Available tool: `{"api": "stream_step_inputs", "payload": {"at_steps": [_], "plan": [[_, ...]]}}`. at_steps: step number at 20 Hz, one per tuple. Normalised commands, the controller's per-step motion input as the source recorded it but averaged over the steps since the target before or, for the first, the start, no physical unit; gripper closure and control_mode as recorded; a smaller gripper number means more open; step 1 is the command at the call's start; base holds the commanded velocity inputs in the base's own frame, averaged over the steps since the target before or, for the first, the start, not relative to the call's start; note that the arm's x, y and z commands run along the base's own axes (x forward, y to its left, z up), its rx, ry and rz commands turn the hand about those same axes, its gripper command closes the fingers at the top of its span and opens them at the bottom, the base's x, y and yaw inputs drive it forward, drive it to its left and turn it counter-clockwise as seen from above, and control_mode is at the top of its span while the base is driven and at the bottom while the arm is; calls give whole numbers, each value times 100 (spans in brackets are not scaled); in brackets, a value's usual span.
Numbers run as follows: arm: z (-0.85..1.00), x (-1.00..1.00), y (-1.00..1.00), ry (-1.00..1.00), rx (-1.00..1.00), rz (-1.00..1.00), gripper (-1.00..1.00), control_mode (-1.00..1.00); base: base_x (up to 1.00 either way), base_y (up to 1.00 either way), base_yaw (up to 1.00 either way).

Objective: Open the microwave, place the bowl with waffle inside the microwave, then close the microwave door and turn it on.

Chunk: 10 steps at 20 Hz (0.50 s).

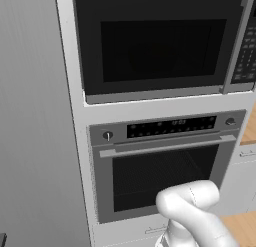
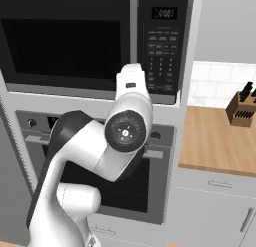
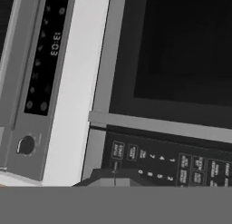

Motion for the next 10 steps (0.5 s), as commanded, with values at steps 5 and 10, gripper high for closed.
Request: {"api": "stream_step_inputs", "payload": {"at_steps": [5, 10], "plan": [[-13, 38, -10, -2, 9, 0, 100, -100, 0, 0, 0], [-26, 39, -9, -5, 4, 0, 100, -100, 0, 0, 0]]}}
